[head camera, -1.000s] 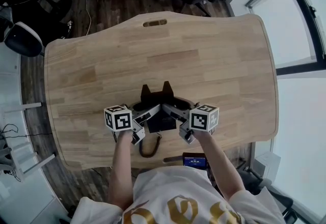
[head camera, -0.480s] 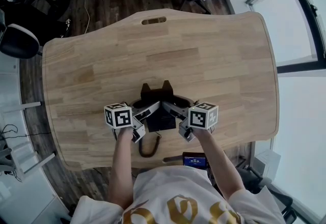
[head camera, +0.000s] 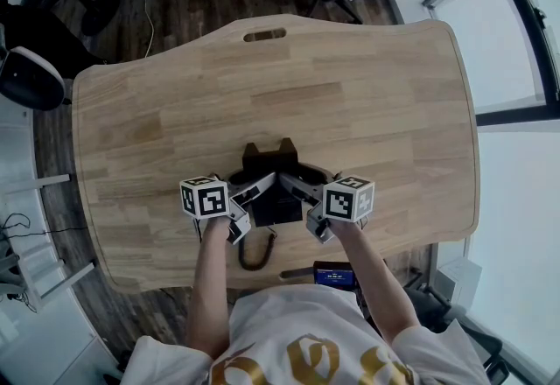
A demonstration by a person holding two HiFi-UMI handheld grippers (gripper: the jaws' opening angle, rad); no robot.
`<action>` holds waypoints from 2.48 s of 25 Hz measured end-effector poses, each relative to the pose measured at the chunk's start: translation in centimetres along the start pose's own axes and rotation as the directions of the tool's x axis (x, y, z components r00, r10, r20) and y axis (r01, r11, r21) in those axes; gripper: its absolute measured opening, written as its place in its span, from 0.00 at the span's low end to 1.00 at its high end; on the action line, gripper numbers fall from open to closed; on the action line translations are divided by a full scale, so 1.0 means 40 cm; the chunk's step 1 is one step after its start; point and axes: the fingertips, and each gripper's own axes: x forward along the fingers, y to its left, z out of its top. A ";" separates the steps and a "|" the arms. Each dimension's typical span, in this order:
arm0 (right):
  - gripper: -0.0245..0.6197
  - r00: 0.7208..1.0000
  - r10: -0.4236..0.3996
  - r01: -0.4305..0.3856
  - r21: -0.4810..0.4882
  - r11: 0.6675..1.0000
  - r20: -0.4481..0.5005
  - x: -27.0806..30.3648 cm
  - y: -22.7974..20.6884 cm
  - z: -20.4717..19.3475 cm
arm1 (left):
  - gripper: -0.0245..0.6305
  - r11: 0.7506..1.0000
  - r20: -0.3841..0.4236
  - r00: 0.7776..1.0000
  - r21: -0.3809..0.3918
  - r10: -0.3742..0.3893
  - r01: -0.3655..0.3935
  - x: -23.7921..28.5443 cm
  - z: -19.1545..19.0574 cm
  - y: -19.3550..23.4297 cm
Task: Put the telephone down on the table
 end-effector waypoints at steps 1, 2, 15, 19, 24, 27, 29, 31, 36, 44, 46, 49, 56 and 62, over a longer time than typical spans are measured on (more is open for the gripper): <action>0.37 1.000 0.000 0.000 0.002 1.000 0.001 0.001 0.000 0.000 | 0.38 1.000 0.002 1.000 0.001 0.002 -0.002 0.000 0.001 0.000; 0.37 1.000 -0.002 0.002 0.003 1.000 0.003 0.001 0.001 0.001 | 0.38 1.000 0.003 1.000 0.002 0.005 -0.005 0.000 0.001 0.000; 0.37 0.992 -0.129 0.129 -0.129 0.983 0.012 -0.017 0.003 0.004 | 0.48 0.986 0.042 0.986 0.034 0.162 -0.163 -0.019 0.005 0.012; 0.36 0.981 -0.188 0.192 -0.138 0.972 0.040 -0.044 0.001 0.010 | 0.48 0.978 0.098 0.975 0.040 0.200 -0.205 -0.045 0.025 0.009; 0.35 0.973 -0.209 0.223 -0.144 0.964 0.102 -0.087 0.022 0.024 | 0.48 0.962 0.190 0.951 0.072 0.245 -0.263 -0.114 0.062 -0.001; 0.33 0.970 -0.210 0.227 -0.149 0.962 0.124 -0.104 0.049 0.024 | 0.48 0.946 0.246 0.932 0.119 0.266 -0.302 -0.157 0.075 -0.029; 0.27 0.967 -0.214 0.235 -0.154 0.960 0.138 -0.114 0.069 0.025 | 0.48 0.932 0.276 0.921 0.158 0.276 -0.327 -0.177 0.082 -0.054; 0.15 0.963 -0.223 0.247 -0.159 0.956 0.154 -0.124 0.087 0.027 | 0.48 0.920 0.296 0.915 0.195 0.275 -0.340 -0.188 0.081 -0.079; 0.08 0.965 -0.203 0.237 -0.219 0.946 0.167 -0.142 0.143 0.028 | 0.35 0.893 0.326 0.904 0.261 0.276 -0.367 -0.199 0.066 -0.134; 0.06 0.939 -0.242 0.318 -0.352 0.881 0.243 -0.207 0.208 0.029 | 0.06 0.828 0.383 0.880 0.366 0.280 -0.424 -0.239 0.046 -0.225; 0.06 0.931 -0.246 0.335 -0.361 0.870 0.271 -0.224 0.221 0.028 | 0.05 0.803 0.401 0.873 0.403 0.276 -0.439 -0.253 0.042 -0.249; 0.06 0.916 -0.236 0.341 -0.320 0.884 0.326 -0.256 0.252 0.031 | 0.05 0.744 0.461 0.851 0.470 0.253 -0.476 -0.281 0.035 -0.296; 0.06 0.885 -0.233 0.388 -0.362 0.848 0.402 -0.321 0.325 0.023 | 0.05 0.673 0.510 0.830 0.535 0.224 -0.511 -0.318 0.000 -0.369; 0.06 0.875 -0.232 0.405 -0.381 0.831 0.424 -0.356 0.357 -0.002 | 0.05 0.677 0.512 0.832 0.536 0.216 -0.505 -0.336 -0.025 -0.398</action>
